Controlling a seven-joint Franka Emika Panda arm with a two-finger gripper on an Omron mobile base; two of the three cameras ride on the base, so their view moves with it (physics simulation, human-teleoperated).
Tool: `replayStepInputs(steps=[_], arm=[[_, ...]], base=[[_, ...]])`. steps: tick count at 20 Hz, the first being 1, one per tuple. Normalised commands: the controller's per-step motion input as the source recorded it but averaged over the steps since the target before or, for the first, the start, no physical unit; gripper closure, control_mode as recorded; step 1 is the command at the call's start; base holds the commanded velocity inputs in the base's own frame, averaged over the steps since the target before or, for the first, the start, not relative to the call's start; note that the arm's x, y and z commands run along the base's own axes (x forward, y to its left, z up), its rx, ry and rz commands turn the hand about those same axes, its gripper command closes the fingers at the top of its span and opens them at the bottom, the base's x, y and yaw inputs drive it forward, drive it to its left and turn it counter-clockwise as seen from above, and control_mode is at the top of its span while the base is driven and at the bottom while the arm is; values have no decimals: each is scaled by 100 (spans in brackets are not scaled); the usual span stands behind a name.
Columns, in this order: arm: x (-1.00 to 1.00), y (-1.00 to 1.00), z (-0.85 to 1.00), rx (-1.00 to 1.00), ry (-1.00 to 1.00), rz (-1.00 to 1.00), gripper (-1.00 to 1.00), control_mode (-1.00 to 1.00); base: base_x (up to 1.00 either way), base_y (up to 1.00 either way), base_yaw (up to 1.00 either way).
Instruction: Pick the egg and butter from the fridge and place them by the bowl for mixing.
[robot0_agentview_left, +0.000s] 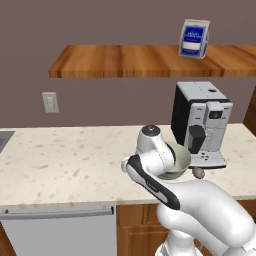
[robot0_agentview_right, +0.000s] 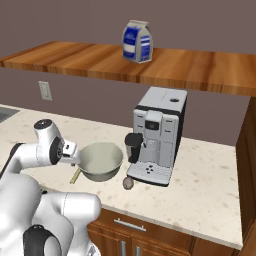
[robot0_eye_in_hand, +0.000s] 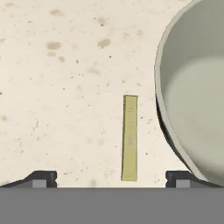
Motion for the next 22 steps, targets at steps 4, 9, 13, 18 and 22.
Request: replayStepInputs(steps=[4, 9, 13, 18, 22], arm=[[-34, 0, 17, 7, 0, 0, -100, -100], [-29, 0, 22, 4, 1, 0, -100, -100], [-34, -4, 33, 0, 0, 0, -100, -100], [-42, -7, 32, 0, 0, 0, -100, -100], [-40, -8, 35, 0, 0, 0, -100, -100]], base=[[0, 0, 0], [0, 0, 0], [0, 0, 0], [0, 0, 0], [0, 0, 0]])
